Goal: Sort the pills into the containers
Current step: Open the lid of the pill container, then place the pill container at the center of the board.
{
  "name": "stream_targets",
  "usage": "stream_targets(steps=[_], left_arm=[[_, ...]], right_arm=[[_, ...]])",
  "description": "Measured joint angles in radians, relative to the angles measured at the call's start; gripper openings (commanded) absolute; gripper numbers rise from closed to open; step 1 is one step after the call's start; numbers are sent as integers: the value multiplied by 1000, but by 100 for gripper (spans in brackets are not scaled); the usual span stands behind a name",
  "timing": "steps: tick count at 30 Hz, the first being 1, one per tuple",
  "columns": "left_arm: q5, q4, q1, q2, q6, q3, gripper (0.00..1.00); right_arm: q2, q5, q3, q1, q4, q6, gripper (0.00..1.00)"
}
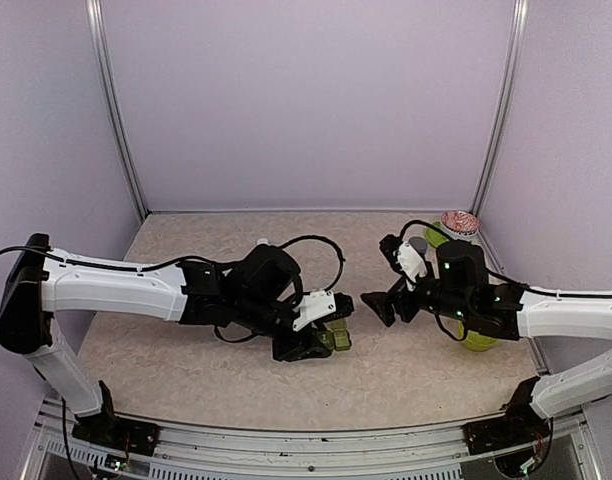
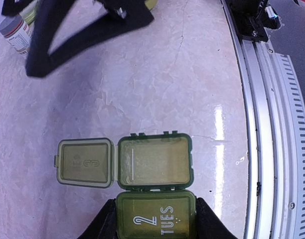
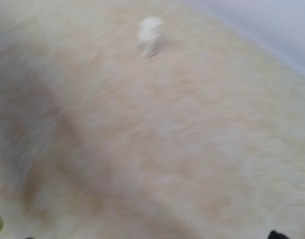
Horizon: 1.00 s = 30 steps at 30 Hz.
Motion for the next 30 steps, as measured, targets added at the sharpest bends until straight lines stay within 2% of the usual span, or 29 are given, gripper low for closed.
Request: stream_targets(steps=[10,20,30], left_arm=[[0,19,100,129,42,25,12],[26,30,241,325,92,175,12],[30,49,318,443,131,288,13]], right_arm=[[-187,126,-83,-69,25,63,100],[-213,139,-104,-76,28,82,100],[-224,138,-109,-84,33,84,100]])
